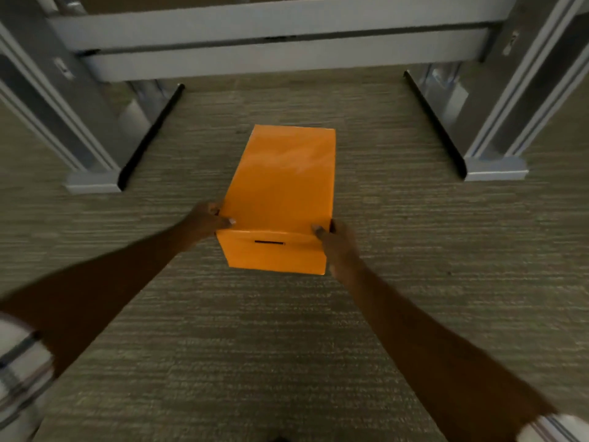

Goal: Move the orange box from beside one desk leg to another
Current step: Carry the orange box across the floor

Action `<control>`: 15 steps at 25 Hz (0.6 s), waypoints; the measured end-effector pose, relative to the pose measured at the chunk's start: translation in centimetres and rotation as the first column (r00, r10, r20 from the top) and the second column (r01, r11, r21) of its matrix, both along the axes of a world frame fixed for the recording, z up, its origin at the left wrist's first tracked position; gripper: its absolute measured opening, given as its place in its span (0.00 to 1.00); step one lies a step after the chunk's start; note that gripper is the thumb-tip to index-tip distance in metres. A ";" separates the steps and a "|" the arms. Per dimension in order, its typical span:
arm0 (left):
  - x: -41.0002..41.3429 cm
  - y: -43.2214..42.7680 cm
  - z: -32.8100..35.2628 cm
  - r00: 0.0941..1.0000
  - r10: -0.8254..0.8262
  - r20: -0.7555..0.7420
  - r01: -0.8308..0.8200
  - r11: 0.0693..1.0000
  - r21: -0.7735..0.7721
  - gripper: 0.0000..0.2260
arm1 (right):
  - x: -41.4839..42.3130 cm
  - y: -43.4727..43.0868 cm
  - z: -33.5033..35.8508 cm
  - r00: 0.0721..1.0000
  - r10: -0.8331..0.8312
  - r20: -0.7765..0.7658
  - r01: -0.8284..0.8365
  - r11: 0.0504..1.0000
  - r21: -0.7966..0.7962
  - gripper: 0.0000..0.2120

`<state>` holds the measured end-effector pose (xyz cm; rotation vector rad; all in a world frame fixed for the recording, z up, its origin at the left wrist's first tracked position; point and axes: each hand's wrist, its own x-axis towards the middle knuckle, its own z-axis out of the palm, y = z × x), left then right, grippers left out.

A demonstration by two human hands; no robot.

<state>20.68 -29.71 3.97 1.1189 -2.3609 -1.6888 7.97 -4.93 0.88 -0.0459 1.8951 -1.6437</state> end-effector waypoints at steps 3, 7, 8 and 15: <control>1.9 1.2 -2.4 0.994 -0.072 0.087 0.079 0.994 -0.080 0.22 | 0.3 -0.4 -2.2 0.996 0.078 0.031 -0.080 0.994 0.068 0.24; 0.7 1.8 -2.5 0.970 0.144 0.198 -0.119 0.984 -0.132 0.08 | -1.5 -0.7 -2.4 0.976 0.061 0.209 -0.077 0.995 0.068 0.24; 0.2 2.0 -2.5 0.951 0.240 0.196 -0.223 0.969 -0.102 0.06 | -1.6 -0.8 -2.1 0.971 0.019 0.238 -0.039 0.996 0.080 0.23; 0.0 3.7 -3.6 0.926 0.345 0.156 -0.286 0.907 -0.308 0.19 | -1.5 -0.9 -1.3 0.989 -0.001 0.148 -0.024 0.985 0.172 0.15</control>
